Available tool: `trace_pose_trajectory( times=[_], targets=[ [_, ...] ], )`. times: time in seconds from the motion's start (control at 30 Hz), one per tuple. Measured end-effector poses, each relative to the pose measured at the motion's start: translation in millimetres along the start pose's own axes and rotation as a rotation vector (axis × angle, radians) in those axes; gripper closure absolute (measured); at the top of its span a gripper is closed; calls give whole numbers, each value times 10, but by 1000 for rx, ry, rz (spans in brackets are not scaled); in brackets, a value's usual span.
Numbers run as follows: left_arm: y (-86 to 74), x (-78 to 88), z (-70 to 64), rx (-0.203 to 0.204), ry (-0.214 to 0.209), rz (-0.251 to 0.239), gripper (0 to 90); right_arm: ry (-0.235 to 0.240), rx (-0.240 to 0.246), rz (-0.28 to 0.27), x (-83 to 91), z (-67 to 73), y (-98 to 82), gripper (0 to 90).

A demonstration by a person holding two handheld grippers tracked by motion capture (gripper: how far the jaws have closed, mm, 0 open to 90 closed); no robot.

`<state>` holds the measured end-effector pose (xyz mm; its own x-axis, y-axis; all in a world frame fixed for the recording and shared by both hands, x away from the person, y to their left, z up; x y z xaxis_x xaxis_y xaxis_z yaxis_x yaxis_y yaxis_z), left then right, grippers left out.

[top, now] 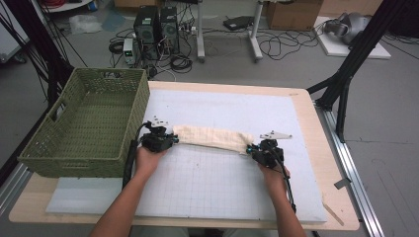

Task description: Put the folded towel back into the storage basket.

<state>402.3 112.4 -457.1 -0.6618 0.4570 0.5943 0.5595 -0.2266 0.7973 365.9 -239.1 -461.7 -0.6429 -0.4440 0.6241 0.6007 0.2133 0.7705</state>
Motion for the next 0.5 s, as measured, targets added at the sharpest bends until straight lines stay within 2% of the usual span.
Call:
trace_pose_trajectory(
  times=[0.23,0.5],
  targets=[
    [125,321,-152,-69,-17,-84,805,0,8,-48,201,-12,99,827],
    [275,785,-197,-87,-10,-179,804,-4,103,-107,486,139,395,826]
  ],
)
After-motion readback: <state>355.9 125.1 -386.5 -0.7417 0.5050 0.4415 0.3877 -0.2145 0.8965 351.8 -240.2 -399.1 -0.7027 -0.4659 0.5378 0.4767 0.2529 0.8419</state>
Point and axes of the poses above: each handheld gripper's, and its own axes: x roughly backward along the jaws, y roughly out of its top, z roughly to its left, the point moved 3 cm from there along -x, roughly forward along the jaws, and after that the axes turned 2 degrees about y, right-handed, at the moved point
